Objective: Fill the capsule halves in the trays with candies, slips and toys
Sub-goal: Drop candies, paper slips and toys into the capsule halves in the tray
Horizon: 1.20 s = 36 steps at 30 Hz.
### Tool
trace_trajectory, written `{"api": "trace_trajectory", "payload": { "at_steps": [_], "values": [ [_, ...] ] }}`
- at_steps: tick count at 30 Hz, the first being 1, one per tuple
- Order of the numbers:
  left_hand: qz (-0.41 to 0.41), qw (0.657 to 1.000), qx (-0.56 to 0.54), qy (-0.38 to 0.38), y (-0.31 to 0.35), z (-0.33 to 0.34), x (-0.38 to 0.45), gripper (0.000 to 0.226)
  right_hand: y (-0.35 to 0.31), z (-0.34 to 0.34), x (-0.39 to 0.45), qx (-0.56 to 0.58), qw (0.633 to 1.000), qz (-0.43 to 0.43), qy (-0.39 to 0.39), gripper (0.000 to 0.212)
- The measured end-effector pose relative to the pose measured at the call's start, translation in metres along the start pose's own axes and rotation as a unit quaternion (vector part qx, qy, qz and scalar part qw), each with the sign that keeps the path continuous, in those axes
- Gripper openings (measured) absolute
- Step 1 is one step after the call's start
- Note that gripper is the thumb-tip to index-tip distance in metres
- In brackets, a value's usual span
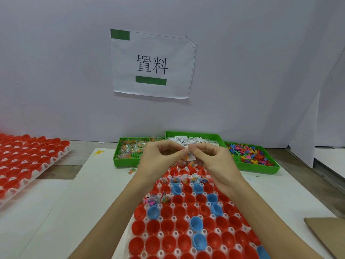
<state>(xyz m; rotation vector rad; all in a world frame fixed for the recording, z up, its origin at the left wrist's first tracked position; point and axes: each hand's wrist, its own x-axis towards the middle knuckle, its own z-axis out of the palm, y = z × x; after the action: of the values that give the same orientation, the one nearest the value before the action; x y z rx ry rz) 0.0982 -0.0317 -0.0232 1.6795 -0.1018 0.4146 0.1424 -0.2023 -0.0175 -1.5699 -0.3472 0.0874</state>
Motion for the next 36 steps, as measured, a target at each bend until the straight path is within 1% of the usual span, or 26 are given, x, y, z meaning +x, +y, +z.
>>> {"api": "trace_trajectory", "payload": {
  "at_steps": [2, 5, 7, 9, 12, 15, 17, 19, 22, 26, 28, 31, 32, 34, 36],
  "values": [
    [-0.018, 0.998, -0.058, 0.019, 0.002, 0.006, -0.002, 0.007, -0.003, -0.002, -0.004, 0.105, 0.994, 0.039, -0.008, 0.024],
    [-0.064, 0.986, -0.145, 0.048, 0.002, 0.019, -0.007, 0.006, -0.005, -0.004, -0.006, 0.177, 0.983, 0.047, -0.012, 0.023],
    [-0.087, 0.973, -0.201, 0.067, 0.001, 0.026, -0.01, 0.009, -0.006, -0.005, -0.006, 0.2, 0.979, 0.033, -0.016, 0.023],
    [-0.1, 0.965, -0.229, 0.086, 0.001, 0.032, -0.012, 0.01, -0.007, -0.007, -0.006, 0.171, 0.985, 0.009, -0.019, 0.02],
    [-0.088, 0.971, -0.198, 0.098, 0.002, 0.035, -0.012, 0.011, -0.009, -0.008, -0.007, 0.081, 0.996, -0.029, -0.021, 0.018],
    [-0.058, 0.989, -0.122, 0.053, 0.004, 0.029, -0.011, 0.022, -0.01, -0.01, -0.008, 0.05, 0.998, -0.039, 0.007, 0.016],
    [-0.036, 0.996, -0.075, 0.025, 0.007, 0.024, -0.01, 0.021, -0.01, -0.009, -0.009, 0.031, 0.998, -0.05, 0.012, 0.015],
    [-0.022, 0.998, -0.058, 0.011, 0.011, 0.019, -0.009, 0.018, -0.01, -0.007, -0.01, 0.009, 0.998, -0.063, 0.016, 0.013],
    [-0.011, 0.999, -0.039, 0.009, 0.015, 0.013, -0.007, 0.016, -0.01, -0.005, -0.01, 0.031, 0.998, -0.053, 0.014, 0.012],
    [0.009, 0.999, -0.04, 0.019, 0.016, 0.01, -0.006, 0.012, -0.01, -0.006, -0.007, 0.048, 0.997, -0.061, -0.015, 0.014],
    [0.013, 0.999, -0.041, 0.029, 0.015, 0.009, -0.004, 0.011, -0.009, -0.015, 0.005, -0.008, 0.997, -0.082, 0.011, 0.016],
    [0.002, 0.999, -0.041, 0.033, 0.012, 0.005, -0.001, 0.009, 0.002, -0.046, 0.039, -0.157, 0.979, -0.088, 0.098, 0.015],
    [0.0, 0.999, -0.041, 0.034, 0.011, 0.004, -0.001, 0.009, 0.008, -0.06, 0.052, -0.21, 0.966, -0.082, 0.13, 0.016],
    [-0.004, 0.999, -0.038, 0.037, 0.01, 0.002, 0.0, 0.009, 0.023, -0.091, 0.074, -0.319, 0.927, -0.062, 0.188, 0.019],
    [-0.008, 0.999, -0.028, 0.038, 0.01, -0.001, 0.001, 0.013, 0.04, -0.123, 0.089, -0.426, 0.879, -0.037, 0.212, 0.021]
  ]
}}
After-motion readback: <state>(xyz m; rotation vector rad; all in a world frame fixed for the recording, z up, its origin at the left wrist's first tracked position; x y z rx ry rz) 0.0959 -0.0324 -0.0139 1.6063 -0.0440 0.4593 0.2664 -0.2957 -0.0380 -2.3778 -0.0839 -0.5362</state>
